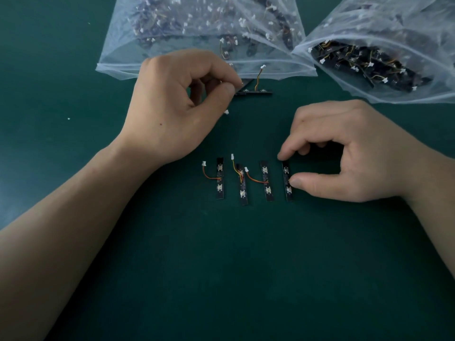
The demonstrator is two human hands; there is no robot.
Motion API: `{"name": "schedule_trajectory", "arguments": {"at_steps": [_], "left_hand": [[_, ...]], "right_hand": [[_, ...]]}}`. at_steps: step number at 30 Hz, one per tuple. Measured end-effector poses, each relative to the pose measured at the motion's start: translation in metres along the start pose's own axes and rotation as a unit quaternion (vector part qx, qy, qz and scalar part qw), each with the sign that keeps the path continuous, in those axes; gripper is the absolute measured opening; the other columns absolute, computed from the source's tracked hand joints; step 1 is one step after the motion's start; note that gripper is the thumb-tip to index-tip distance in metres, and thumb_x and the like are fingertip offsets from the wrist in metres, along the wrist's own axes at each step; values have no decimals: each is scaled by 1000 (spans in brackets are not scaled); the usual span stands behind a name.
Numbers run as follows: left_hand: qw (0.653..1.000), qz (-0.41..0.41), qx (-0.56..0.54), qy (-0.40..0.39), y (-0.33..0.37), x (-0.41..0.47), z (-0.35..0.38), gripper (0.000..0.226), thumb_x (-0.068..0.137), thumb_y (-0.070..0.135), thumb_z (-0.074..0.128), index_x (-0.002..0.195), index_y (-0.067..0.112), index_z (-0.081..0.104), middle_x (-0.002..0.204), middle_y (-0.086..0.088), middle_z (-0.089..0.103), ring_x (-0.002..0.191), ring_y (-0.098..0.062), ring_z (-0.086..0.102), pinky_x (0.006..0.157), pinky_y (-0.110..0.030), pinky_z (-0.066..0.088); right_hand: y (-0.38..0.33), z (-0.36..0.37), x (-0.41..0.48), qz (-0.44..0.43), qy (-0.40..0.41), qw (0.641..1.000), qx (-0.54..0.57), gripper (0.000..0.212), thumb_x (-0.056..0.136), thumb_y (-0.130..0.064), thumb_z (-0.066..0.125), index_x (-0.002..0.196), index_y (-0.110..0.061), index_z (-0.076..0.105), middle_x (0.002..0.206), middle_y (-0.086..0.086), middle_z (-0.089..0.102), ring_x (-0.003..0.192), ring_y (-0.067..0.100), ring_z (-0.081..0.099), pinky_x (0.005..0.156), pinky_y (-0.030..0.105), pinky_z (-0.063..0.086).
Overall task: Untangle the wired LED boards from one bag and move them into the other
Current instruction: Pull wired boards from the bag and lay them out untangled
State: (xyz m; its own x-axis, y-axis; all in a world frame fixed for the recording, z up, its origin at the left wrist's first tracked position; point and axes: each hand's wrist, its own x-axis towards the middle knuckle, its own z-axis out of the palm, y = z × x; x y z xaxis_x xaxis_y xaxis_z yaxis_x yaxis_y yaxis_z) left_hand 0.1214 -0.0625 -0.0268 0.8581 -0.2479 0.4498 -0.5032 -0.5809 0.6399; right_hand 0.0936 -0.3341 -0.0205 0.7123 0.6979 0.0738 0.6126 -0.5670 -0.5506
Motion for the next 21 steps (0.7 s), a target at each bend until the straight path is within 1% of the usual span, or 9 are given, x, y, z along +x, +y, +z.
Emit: {"name": "schedule_trajectory", "arguments": {"at_steps": [2, 5, 7, 9, 11, 14, 16, 18, 21], "left_hand": [[1000, -4, 2, 3, 0, 0, 0, 12, 95, 14, 67, 97, 21, 78, 79, 16, 65, 70, -14, 56, 66, -9, 38], [999, -31, 8, 12, -2, 1, 1, 13, 94, 17, 67, 96, 24, 78, 76, 18, 64, 65, -13, 54, 63, -13, 40], [998, -58, 26, 21, -4, 3, 2, 15, 93, 19, 65, 97, 26, 78, 77, 20, 62, 66, -2, 54, 66, -10, 37], [995, -80, 52, 24, -6, 4, 3, 16, 92, 21, 64, 97, 26, 78, 82, 21, 60, 73, 7, 53, 70, -6, 34], [992, -97, 75, 12, -9, 5, 3, 18, 91, 26, 63, 99, 27, 79, 88, 17, 60, 79, 3, 52, 76, -11, 37], [988, -110, 108, -27, -10, 4, 5, 20, 89, 34, 63, 102, 31, 77, 96, 12, 61, 93, -14, 56, 92, -32, 46], [985, -102, 130, -48, -9, 3, 6, 24, 88, 38, 62, 108, 32, 76, 99, 13, 59, 103, -20, 57, 101, -42, 46], [984, -99, 139, -53, -8, 3, 5, 26, 89, 39, 61, 110, 32, 75, 100, 14, 58, 105, -20, 56, 102, -43, 45], [985, -99, 132, -49, -11, 3, 5, 19, 90, 36, 63, 105, 33, 75, 97, 13, 57, 100, -17, 54, 99, -41, 45]], "right_hand": [[0, 1, 0, -2, 5, 1000, 8, 21, 79, -36, 81, 98, -28, 78, 87, -12, 59, 78, 12, 59, 68, 29, 45], [2, 1, 0, -2, 13, 1000, 21, 22, 80, -35, 81, 99, -26, 78, 86, -9, 61, 78, 15, 60, 68, 30, 45], [3, 0, -1, -8, 20, 999, 45, 26, 83, -39, 75, 102, -22, 77, 86, -5, 63, 78, 19, 60, 68, 31, 45], [3, -1, -2, -6, 35, 996, 76, 30, 86, -40, 70, 104, -17, 76, 85, -1, 64, 76, 21, 58, 68, 31, 44], [3, -1, -1, -4, 48, 996, 78, 30, 87, -39, 67, 104, -15, 76, 83, -1, 64, 74, 21, 57, 67, 28, 43], [3, 2, 0, 3, 58, 996, 64, 23, 88, -33, 71, 101, -14, 76, 80, -3, 64, 72, 20, 56, 66, 26, 42], [3, 4, 1, 10, 69, 996, 54, 16, 88, -26, 74, 98, -14, 76, 78, -3, 64, 70, 19, 55, 65, 26, 42], [3, 6, 2, 15, 81, 996, 46, 12, 89, -24, 73, 96, -14, 77, 77, -4, 65, 69, 19, 56, 65, 25, 42], [3, 8, 3, 20, 96, 994, 41, 11, 92, -23, 72, 94, -15, 77, 77, -6, 65, 69, 17, 58, 65, 21, 42]]}}
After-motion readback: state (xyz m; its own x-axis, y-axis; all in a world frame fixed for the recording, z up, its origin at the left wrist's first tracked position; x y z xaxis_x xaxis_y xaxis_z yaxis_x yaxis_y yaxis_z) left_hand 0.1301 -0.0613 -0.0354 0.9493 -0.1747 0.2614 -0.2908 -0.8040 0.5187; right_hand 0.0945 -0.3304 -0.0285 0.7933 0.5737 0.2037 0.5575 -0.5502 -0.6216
